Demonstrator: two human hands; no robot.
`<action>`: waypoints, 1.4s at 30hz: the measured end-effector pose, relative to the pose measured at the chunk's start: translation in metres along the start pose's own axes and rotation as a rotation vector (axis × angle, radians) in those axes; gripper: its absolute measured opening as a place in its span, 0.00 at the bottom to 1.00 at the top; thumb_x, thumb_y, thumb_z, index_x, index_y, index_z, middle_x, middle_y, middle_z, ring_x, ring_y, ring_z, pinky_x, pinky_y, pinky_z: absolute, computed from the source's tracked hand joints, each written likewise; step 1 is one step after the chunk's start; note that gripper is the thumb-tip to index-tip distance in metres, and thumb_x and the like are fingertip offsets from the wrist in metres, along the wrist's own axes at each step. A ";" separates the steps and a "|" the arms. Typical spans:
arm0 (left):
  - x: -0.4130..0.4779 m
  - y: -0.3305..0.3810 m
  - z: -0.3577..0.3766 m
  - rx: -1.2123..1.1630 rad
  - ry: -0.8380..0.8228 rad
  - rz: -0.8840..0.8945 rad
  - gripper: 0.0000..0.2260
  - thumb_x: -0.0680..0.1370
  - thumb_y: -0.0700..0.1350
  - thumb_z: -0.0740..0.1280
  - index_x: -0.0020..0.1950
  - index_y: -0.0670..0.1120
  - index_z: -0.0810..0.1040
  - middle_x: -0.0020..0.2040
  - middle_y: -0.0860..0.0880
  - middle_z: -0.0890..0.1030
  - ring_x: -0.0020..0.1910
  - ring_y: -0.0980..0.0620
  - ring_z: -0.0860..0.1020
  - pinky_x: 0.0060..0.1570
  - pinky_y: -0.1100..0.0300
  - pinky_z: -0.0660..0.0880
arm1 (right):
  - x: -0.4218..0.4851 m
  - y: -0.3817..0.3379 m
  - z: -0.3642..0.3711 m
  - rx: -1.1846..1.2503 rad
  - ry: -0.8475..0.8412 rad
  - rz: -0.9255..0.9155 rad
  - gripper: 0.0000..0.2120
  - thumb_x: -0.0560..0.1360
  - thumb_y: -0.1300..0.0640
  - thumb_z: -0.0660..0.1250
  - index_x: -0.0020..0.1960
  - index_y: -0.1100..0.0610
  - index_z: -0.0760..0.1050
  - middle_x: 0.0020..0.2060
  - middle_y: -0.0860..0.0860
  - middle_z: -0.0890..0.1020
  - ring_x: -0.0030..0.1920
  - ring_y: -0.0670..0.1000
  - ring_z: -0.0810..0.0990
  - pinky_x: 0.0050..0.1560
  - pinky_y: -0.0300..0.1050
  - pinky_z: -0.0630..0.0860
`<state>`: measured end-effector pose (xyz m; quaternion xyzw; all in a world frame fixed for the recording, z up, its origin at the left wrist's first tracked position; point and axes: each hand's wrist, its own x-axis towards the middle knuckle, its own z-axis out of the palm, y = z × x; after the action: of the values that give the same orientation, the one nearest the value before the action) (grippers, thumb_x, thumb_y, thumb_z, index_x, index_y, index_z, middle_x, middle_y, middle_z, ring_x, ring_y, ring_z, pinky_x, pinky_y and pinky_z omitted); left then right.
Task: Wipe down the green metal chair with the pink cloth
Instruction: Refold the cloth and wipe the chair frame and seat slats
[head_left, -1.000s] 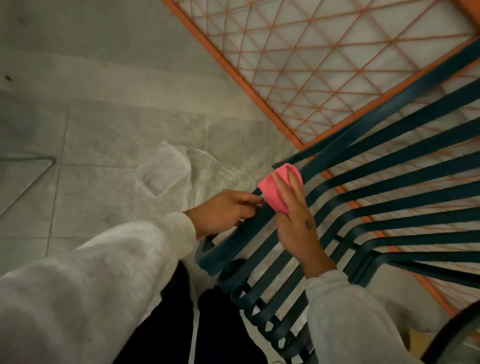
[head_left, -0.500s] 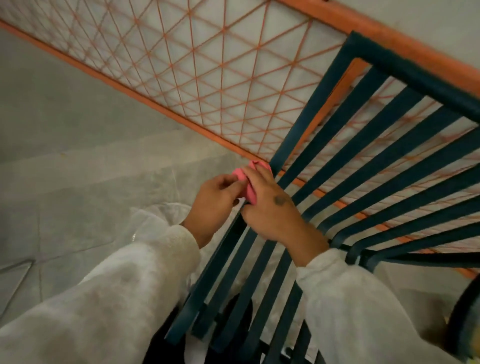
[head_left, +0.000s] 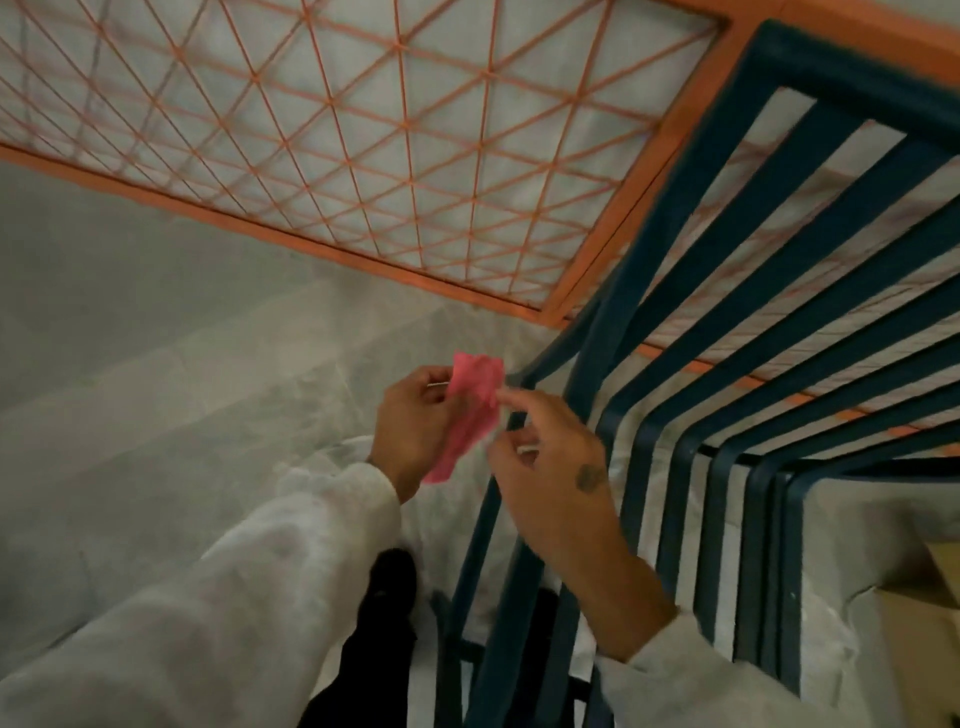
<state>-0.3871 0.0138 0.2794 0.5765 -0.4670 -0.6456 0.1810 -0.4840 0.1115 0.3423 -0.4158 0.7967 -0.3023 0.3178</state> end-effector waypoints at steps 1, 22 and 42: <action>0.009 -0.005 -0.002 0.034 0.012 -0.001 0.08 0.73 0.40 0.72 0.51 0.50 0.81 0.47 0.48 0.86 0.49 0.45 0.84 0.52 0.46 0.81 | 0.000 -0.007 0.013 0.035 -0.038 0.076 0.18 0.79 0.59 0.65 0.67 0.47 0.75 0.57 0.46 0.79 0.46 0.43 0.80 0.44 0.35 0.78; 0.176 -0.084 0.045 0.693 -0.560 0.595 0.10 0.80 0.46 0.65 0.57 0.46 0.82 0.47 0.53 0.86 0.46 0.60 0.82 0.51 0.62 0.79 | 0.047 0.126 0.229 0.354 0.585 1.344 0.33 0.79 0.58 0.62 0.80 0.52 0.52 0.80 0.54 0.54 0.77 0.59 0.60 0.76 0.57 0.60; 0.214 -0.168 0.097 1.278 -0.636 1.101 0.13 0.77 0.39 0.66 0.61 0.44 0.79 0.66 0.44 0.74 0.65 0.43 0.72 0.63 0.49 0.74 | -0.032 0.143 0.271 0.099 0.217 1.257 0.42 0.78 0.50 0.62 0.81 0.44 0.37 0.81 0.44 0.42 0.81 0.51 0.45 0.80 0.55 0.46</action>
<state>-0.4824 -0.0291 0.0099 0.0563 -0.9748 -0.2140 -0.0281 -0.3316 0.1469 0.0767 0.1791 0.9012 -0.1351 0.3709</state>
